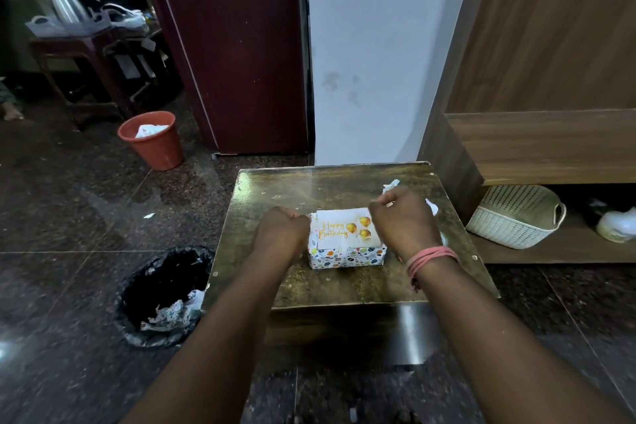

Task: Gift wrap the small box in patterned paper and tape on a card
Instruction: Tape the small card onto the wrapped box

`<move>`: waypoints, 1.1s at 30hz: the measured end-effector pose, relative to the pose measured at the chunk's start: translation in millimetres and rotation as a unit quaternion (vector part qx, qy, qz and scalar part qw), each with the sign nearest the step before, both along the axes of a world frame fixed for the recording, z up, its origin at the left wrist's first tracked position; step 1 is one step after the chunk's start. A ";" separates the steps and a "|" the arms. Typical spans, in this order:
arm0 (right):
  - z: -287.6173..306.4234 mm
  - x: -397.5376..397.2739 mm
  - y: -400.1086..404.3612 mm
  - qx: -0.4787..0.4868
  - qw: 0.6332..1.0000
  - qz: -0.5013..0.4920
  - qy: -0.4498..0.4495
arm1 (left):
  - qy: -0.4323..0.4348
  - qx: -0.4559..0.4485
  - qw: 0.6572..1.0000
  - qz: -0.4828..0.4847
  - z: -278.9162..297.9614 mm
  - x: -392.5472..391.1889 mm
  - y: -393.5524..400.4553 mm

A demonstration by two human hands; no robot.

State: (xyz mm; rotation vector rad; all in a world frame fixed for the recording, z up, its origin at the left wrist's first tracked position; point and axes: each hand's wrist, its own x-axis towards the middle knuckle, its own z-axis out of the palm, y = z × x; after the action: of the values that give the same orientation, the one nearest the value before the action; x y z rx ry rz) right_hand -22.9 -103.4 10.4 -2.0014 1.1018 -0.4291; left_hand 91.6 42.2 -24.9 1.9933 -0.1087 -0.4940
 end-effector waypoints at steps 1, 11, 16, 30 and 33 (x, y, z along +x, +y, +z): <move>-5.2 -2.9 -3.1 0.004 1.000 0.000 0.017 | 0.016 -0.016 1.000 0.002 -1.1 1.0 0.8; -25.8 -3.7 -12.9 0.060 0.997 0.039 -0.013 | 0.033 -0.093 0.995 -0.002 -3.8 -0.3 -4.4; -30.7 -1.6 -11.1 0.040 0.999 0.018 0.031 | 0.011 -0.065 0.998 0.002 -12.6 -1.8 -10.9; -12.1 -22.2 -17.2 0.040 0.999 0.017 -0.005 | -0.143 0.081 0.986 0.007 -0.7 -29.6 -17.8; -10.7 -48.9 -33.6 -0.026 0.999 -0.031 0.012 | -0.310 0.120 0.943 0.005 10.8 -60.8 -18.2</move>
State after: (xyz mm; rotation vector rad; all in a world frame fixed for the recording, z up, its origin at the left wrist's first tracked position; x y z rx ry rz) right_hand -71.8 -137.0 -0.3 -2.0257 1.1810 -0.4725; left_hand 30.9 23.9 -14.1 2.3278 -0.4443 0.1552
